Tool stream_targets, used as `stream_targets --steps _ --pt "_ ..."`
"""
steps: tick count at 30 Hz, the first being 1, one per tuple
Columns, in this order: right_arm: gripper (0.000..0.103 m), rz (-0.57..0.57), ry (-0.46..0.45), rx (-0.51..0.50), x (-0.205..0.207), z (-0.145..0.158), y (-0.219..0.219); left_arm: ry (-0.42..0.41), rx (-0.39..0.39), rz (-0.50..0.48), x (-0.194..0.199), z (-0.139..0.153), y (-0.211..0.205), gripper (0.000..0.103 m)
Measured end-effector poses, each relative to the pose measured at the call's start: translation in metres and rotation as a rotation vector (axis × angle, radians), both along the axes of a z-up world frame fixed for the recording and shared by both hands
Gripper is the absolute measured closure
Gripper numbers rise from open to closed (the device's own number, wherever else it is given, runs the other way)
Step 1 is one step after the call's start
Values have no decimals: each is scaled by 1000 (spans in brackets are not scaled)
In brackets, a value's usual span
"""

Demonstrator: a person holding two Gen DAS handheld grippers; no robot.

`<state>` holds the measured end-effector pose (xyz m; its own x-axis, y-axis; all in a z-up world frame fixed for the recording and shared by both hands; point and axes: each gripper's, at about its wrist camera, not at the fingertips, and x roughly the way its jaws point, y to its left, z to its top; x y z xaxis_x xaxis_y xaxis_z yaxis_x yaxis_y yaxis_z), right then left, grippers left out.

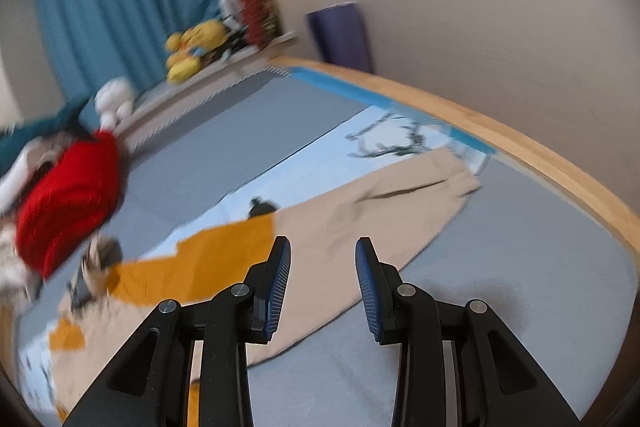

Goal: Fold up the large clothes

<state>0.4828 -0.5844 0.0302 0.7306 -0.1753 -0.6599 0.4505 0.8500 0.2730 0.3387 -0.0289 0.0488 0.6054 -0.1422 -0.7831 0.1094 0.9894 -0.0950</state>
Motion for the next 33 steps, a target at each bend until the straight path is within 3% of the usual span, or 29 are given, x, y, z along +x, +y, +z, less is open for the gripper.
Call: stream_targets --steps 7,13,19,26,33 --pt "67 -51 22 117 3 -47 -52 28 39 -98 7 -28 -37 86" --pt "67 -91 79 222 22 -100 -80 34 16 -92 12 -31 -40 86" --pt "66 -80 128 240 42 -133 -85 44 21 -91 17 -36 -38 86" --pt "63 -122 143 334 49 -171 -99 63 23 -77 23 -45 -33 86" --pt "62 -159 66 434 51 -187 -114 71 26 -75 25 -51 -33 86"
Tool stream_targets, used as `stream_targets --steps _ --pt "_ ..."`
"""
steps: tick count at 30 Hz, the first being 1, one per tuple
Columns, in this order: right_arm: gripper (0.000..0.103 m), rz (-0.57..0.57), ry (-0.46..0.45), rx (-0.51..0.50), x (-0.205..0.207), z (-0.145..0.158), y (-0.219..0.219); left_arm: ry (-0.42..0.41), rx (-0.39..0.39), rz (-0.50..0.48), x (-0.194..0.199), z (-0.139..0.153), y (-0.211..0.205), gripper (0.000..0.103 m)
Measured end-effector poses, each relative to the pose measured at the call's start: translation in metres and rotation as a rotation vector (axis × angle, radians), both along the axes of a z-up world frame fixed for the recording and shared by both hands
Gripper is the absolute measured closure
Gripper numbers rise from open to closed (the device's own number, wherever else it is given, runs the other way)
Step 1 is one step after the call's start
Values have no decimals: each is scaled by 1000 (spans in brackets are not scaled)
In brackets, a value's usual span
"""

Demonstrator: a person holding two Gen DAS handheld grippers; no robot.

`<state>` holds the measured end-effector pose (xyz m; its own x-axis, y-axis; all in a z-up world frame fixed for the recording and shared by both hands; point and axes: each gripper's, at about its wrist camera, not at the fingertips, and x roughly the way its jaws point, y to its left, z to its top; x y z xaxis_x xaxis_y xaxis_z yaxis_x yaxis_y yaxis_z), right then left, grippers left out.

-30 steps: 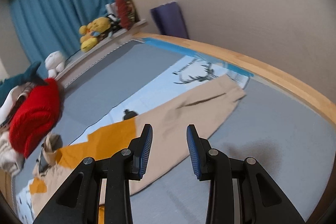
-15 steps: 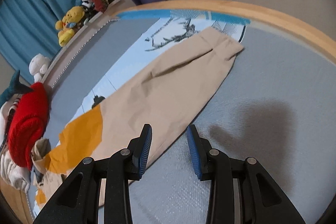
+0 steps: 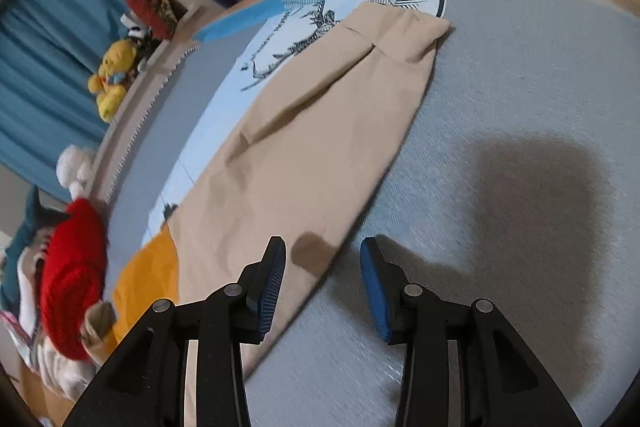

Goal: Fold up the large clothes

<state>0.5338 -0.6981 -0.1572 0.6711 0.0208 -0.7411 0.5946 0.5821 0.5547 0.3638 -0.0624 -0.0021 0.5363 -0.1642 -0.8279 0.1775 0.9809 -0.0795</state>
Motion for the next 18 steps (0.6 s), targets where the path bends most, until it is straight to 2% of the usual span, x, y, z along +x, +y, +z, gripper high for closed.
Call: stream_targets --steps 4,5,6,7,10,14,18 --pt "63 -24 -46 16 5 -6 -3 6 3 4 2 -3 2 86" --pt "66 -25 -51 11 6 -5 -3 9 1 5 2 -4 3 86" --pt "81 -26 -52 3 8 -4 -2 11 0 8 3 -4 4 86" --pt "89 -26 -54 -4 10 -3 -1 12 -2 11 3 -4 6 86" --pt "95 -36 -63 -49 14 11 6 6 -7 24 5 -1 11 86" --pt "98 -11 -100 -171 25 56 33 -10 -33 53 6 10 25 86" --pt "99 86 -158 -318 45 119 99 -33 -51 82 7 23 44 86"
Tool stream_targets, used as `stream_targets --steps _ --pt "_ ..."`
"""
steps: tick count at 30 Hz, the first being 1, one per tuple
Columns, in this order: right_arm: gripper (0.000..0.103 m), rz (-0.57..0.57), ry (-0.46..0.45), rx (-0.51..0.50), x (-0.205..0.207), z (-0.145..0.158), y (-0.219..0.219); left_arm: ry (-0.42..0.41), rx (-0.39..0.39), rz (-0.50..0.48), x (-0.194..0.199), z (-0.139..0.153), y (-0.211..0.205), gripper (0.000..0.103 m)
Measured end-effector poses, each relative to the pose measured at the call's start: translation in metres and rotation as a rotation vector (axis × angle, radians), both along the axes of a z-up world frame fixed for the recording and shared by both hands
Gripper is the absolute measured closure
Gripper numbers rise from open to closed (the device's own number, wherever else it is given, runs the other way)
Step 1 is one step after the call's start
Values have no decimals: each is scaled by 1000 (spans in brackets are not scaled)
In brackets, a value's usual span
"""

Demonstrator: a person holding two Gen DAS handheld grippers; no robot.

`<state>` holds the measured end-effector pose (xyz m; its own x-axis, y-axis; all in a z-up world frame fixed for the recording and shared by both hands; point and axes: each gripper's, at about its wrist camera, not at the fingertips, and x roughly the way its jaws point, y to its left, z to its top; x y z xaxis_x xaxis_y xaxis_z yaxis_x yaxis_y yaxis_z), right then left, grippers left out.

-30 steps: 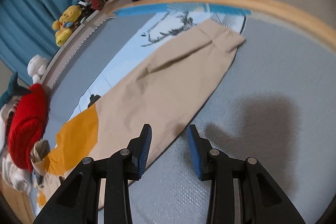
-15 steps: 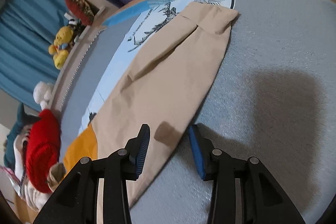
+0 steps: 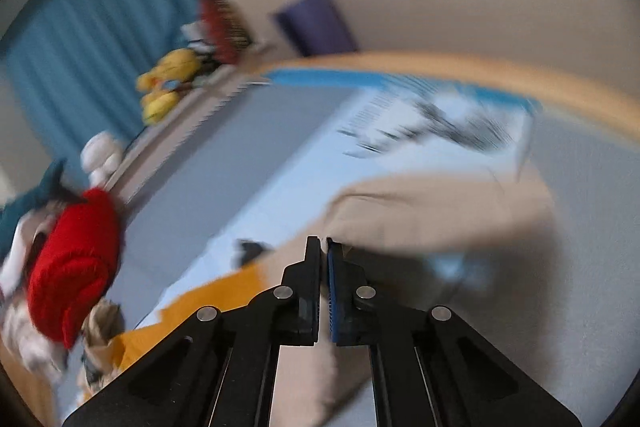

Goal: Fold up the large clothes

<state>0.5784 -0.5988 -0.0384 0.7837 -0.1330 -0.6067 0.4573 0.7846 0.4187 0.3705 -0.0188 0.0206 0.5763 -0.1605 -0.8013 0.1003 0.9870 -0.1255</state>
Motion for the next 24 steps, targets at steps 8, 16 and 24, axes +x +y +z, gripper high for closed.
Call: stream_targets --steps 8,16,24 --pt "100 494 -127 -177 -8 103 241 -21 -98 140 4 29 71 86" --pt "97 883 70 -120 -56 73 421 2 -175 184 1 35 104 86" --pt "71 712 226 29 -79 38 388 32 -192 184 5 27 110 83"
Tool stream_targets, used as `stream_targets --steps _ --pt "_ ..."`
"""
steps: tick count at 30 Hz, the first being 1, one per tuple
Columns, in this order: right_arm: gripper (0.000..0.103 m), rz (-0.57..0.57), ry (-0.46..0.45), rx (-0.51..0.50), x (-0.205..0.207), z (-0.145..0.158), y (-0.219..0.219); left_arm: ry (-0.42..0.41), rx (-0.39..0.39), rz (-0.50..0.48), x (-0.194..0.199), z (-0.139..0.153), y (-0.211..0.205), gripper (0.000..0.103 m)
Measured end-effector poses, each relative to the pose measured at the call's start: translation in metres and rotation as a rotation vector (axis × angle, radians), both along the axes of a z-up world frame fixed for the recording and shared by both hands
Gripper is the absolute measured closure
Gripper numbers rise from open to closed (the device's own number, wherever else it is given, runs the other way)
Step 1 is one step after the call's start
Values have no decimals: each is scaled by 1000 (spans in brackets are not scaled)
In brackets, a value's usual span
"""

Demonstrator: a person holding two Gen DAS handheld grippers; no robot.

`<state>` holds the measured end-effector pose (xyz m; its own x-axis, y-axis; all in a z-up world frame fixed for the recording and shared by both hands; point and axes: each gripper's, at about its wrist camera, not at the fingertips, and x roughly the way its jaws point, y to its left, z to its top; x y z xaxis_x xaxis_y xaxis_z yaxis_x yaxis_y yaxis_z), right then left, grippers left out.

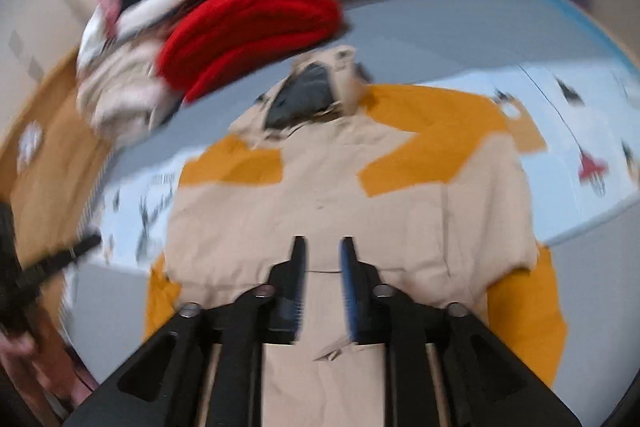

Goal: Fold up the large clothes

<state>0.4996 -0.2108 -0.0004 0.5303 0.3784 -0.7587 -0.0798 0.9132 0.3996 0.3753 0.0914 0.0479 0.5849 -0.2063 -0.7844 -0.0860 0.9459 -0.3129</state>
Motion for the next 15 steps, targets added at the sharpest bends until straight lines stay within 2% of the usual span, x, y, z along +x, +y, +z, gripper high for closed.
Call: stream_targets --steps 1,3,6,10,15 --pt "63 -28 3 20 -1 -3 -10 6 1 -3 1 -3 -1 83" --pt "59 -66 28 22 2 -13 -24 27 0 -16 4 -12 -7 83" --pt "59 -110 134 5 19 -45 -45 45 -7 -40 9 -20 -17 83" --pt "59 -187 260 103 30 -87 -75 46 15 -57 13 -25 -28 83" --pt "59 -169 339 166 43 -124 -83 58 17 -66 15 -32 -36 83"
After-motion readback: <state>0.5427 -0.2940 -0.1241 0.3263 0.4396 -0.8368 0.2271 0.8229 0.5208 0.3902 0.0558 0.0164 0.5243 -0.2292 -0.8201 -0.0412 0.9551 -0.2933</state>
